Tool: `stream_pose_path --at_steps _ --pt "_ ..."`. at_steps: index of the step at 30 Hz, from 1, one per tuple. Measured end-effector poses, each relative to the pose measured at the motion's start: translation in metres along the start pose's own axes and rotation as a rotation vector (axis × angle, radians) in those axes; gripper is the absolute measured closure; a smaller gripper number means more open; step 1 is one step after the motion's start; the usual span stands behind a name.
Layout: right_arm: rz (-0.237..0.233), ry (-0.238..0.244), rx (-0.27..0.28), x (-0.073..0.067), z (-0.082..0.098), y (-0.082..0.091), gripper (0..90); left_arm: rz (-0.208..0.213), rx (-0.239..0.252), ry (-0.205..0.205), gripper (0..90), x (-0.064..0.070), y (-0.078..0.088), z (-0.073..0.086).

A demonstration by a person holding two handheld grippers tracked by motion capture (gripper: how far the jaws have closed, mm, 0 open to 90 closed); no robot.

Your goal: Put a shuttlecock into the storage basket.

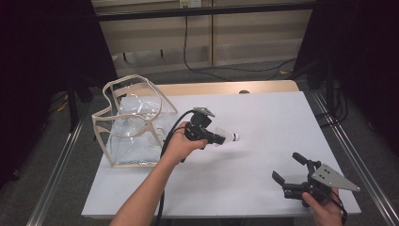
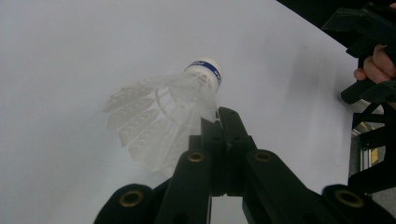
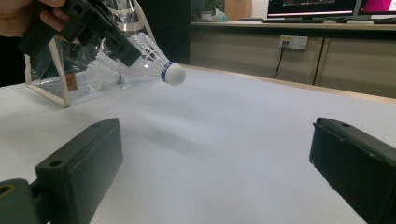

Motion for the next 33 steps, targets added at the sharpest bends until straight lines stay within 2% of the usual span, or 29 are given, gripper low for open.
stream_pose_path --at_steps 3,7,11,14,15,16,17,18,19,20,29,30,31,32,33 --pt "0.000 0.001 0.000 0.000 0.000 0.000 2.3 0.012 0.003 0.007 90.0 -0.001 0.004 -0.001" --pt "0.001 0.002 0.000 0.000 0.000 0.000 2.4 -0.010 -0.011 -0.001 90.0 -0.001 0.010 -0.003" --pt "0.000 0.002 0.000 0.000 0.000 0.000 2.4 0.009 -0.009 0.012 90.0 -0.001 0.014 -0.006" --pt "0.000 0.000 0.001 0.000 0.000 0.000 2.3 0.001 -0.019 0.013 90.0 -0.002 0.017 -0.007" --pt "0.000 0.000 0.001 0.000 0.000 0.000 2.3 -0.020 -0.024 0.010 90.0 -0.002 0.018 -0.008" --pt "0.000 0.000 0.001 0.000 0.000 0.000 2.3 -0.009 -0.020 0.016 90.0 -0.002 0.019 -0.008" --pt "0.000 0.000 0.001 0.000 0.000 0.000 2.3 -0.027 -0.027 0.006 90.0 -0.002 0.020 -0.009" --pt "-0.001 -0.001 0.002 0.000 0.000 0.000 2.4 -0.012 -0.021 0.013 90.0 -0.002 0.021 -0.009" --pt "-0.001 -0.002 0.002 0.000 0.000 0.000 2.4 -0.022 -0.026 0.008 90.0 -0.002 0.022 -0.010" --pt "0.000 -0.001 0.001 0.000 0.000 0.000 2.4 -0.011 -0.024 0.012 90.0 -0.003 0.023 -0.011" --pt "0.000 0.002 0.000 0.000 0.000 0.000 2.3 -0.030 -0.029 0.013 90.0 -0.004 0.034 -0.016" --pt "-0.001 0.003 0.001 0.000 0.000 0.000 2.4 -0.022 -0.031 0.013 90.0 -0.005 0.035 -0.016" --pt "0.000 0.003 0.001 0.000 0.000 0.000 2.3 -0.041 -0.035 0.009 90.0 -0.006 0.036 -0.017" --pt "0.000 0.002 0.001 0.000 0.000 0.000 2.3 -0.025 -0.024 0.019 90.0 -0.006 0.037 -0.017" --pt "0.000 0.002 0.001 0.000 0.000 0.000 2.4 -0.031 -0.031 0.017 90.0 -0.006 0.039 -0.017"
Point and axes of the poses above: each handheld gripper's, and its own axes: y roughly backward along the jaws, z roughly out of its underside, x roughly to its right, the point moved 3 cm from there along -y, roughly forward along the jaws, and after that the axes turned 13 degrees about x, right-handed, at the moved point
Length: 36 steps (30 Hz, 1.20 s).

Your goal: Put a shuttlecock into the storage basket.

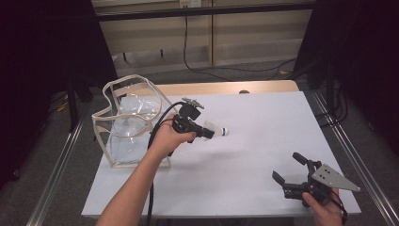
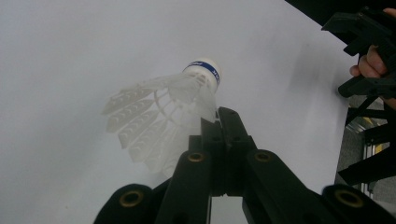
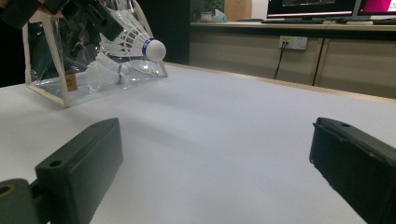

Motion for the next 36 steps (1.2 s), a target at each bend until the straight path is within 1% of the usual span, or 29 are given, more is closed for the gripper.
stream_pose_path --at_steps 1,2,3,4,5,6,7,12,14,15,16,17,18,19,20,21,22,23,24,25,26,27,28,29,30,31,32,35,36 --pt "0.000 0.001 0.000 0.000 0.000 0.000 2.4 -0.006 0.002 0.005 90.0 0.000 0.001 -0.001" --pt "0.000 0.001 0.000 0.000 0.000 0.000 2.4 0.000 -0.001 0.005 90.0 0.000 0.002 -0.001" --pt "0.000 0.001 0.000 0.000 0.000 0.000 2.4 -0.010 -0.002 0.002 90.0 0.000 0.003 -0.002" --pt "0.000 0.000 0.000 0.000 0.000 0.000 2.4 -0.001 -0.001 0.004 90.0 0.000 0.004 -0.003" --pt "0.000 0.001 0.000 0.000 0.000 0.000 2.4 0.000 0.001 0.004 90.0 0.000 0.005 -0.004" --pt "0.001 0.001 -0.001 0.000 0.000 0.000 2.4 -0.013 -0.003 -0.002 90.0 0.000 0.006 -0.004" --pt "0.001 0.001 0.000 0.000 0.000 0.000 2.3 -0.005 0.003 0.003 90.0 0.000 0.007 -0.005" --pt "0.002 0.001 -0.002 0.000 0.000 0.000 2.4 -0.007 0.004 0.022 90.0 -0.002 0.012 -0.008" --pt "0.003 0.000 -0.001 0.000 0.000 0.000 2.4 -0.007 0.005 0.019 90.0 -0.002 0.014 -0.010" --pt "0.003 0.000 -0.001 0.000 0.000 0.000 2.3 -0.018 0.001 0.011 90.0 -0.002 0.015 -0.010" --pt "0.002 0.001 -0.002 0.000 0.000 0.000 2.3 -0.019 0.002 0.008 90.0 -0.002 0.016 -0.011" --pt "0.002 0.001 -0.002 0.000 0.000 0.000 2.4 -0.018 0.007 0.015 90.0 -0.002 0.017 -0.012" --pt "0.002 0.001 -0.002 0.000 0.000 0.000 2.4 -0.027 0.002 0.018 90.0 -0.001 0.018 -0.013" --pt "0.002 0.001 0.000 0.000 0.000 0.000 2.3 -0.020 0.004 0.022 90.0 -0.001 0.019 -0.014" --pt "0.002 0.002 -0.002 0.000 0.000 0.000 2.4 -0.029 -0.005 0.015 90.0 -0.001 0.020 -0.014" --pt "0.003 0.001 0.000 0.000 0.000 0.000 2.4 -0.022 0.002 0.027 90.0 -0.001 0.021 -0.015" --pt "0.001 0.003 -0.001 0.000 0.000 0.000 2.3 -0.025 -0.004 0.022 90.0 -0.001 0.022 -0.016" --pt "0.003 0.004 0.001 0.000 0.000 0.000 2.3 -0.029 0.001 0.032 90.0 -0.001 0.023 -0.016" --pt "0.003 0.005 0.002 0.000 0.000 0.000 2.4 -0.029 -0.008 0.018 90.0 -0.002 0.024 -0.017" --pt "0.002 0.004 0.001 0.000 0.000 0.000 2.4 -0.029 -0.001 0.025 90.0 -0.001 0.025 -0.018" --pt "0.001 0.006 0.002 0.000 0.000 0.000 2.3 -0.024 -0.003 0.022 90.0 -0.002 0.026 -0.018" --pt "0.001 0.006 0.002 0.000 0.000 0.000 2.4 -0.032 0.001 0.036 90.0 -0.001 0.026 -0.019" --pt "0.001 0.006 0.002 0.000 0.000 0.000 2.4 -0.030 -0.008 0.023 90.0 -0.002 0.027 -0.019" --pt "0.001 0.006 0.002 0.000 0.000 0.000 2.3 -0.024 -0.006 0.024 90.0 -0.002 0.027 -0.020" --pt "0.002 0.003 0.000 0.000 0.000 0.000 2.3 -0.023 -0.006 0.033 90.0 -0.001 0.028 -0.021" --pt "0.002 0.002 0.000 0.000 0.000 0.000 2.3 -0.035 -0.009 0.038 90.0 0.000 0.028 -0.022" --pt "0.002 0.002 0.001 0.000 0.000 0.000 2.3 -0.030 -0.004 0.044 90.0 0.000 0.028 -0.022" --pt "0.001 0.006 0.002 0.000 0.000 0.000 2.3 -0.041 -0.009 0.046 90.0 -0.001 0.030 -0.024" --pt "0.001 0.006 0.002 0.000 0.000 0.000 2.4 -0.035 -0.006 0.055 90.0 -0.001 0.030 -0.024"
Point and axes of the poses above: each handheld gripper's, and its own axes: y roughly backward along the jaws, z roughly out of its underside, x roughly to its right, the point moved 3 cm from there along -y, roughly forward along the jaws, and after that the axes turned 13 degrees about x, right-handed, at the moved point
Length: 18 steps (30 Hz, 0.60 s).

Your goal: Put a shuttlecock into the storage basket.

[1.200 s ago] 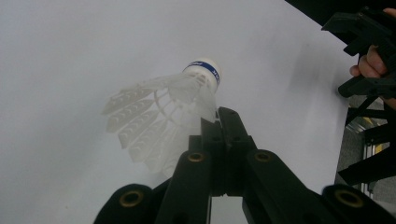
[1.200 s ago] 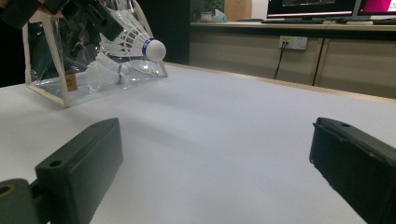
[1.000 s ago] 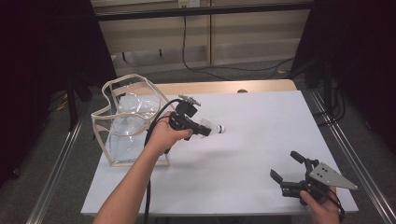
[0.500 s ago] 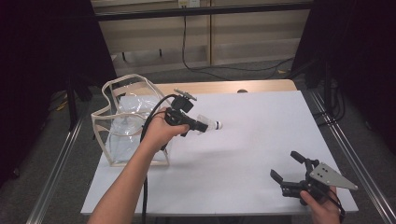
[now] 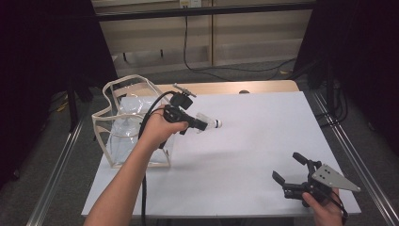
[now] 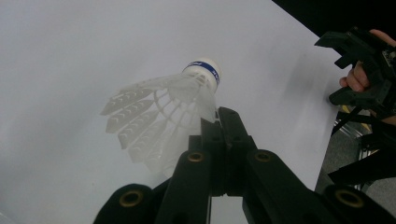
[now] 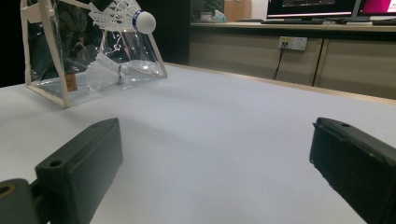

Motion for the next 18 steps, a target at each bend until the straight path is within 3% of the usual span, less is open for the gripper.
stream_pose_path --at_steps 18 --pt "-0.002 -0.008 -0.001 0.000 0.000 0.000 2.4 -0.007 -0.012 0.005 90.0 -0.003 0.015 -0.013"
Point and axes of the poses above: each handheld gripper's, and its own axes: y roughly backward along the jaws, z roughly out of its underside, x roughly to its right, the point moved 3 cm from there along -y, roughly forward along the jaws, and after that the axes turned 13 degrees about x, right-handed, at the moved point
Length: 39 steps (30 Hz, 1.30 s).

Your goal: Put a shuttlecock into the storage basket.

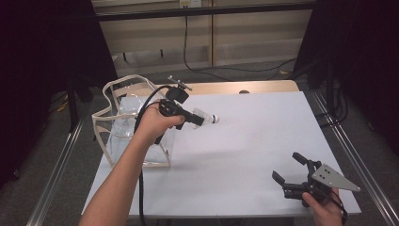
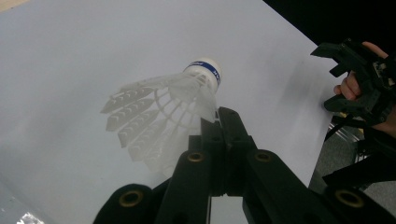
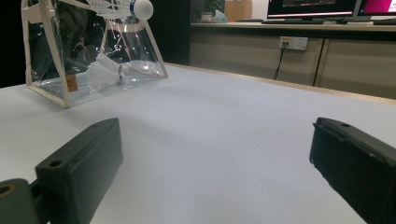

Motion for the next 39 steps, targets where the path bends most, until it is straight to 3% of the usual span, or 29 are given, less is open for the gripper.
stream_pose_path --at_steps 2,17,39 --pt "-0.001 0.000 0.000 0.000 0.000 0.000 2.3 -0.014 0.004 0.010 90.0 0.001 0.002 -0.002" --pt "-0.001 0.002 0.001 0.000 0.000 0.000 2.3 -0.011 0.012 0.034 90.0 0.000 0.013 -0.012" --pt "0.002 0.005 0.001 0.000 0.000 0.000 2.3 -0.028 -0.007 0.015 90.0 -0.004 0.031 -0.025"
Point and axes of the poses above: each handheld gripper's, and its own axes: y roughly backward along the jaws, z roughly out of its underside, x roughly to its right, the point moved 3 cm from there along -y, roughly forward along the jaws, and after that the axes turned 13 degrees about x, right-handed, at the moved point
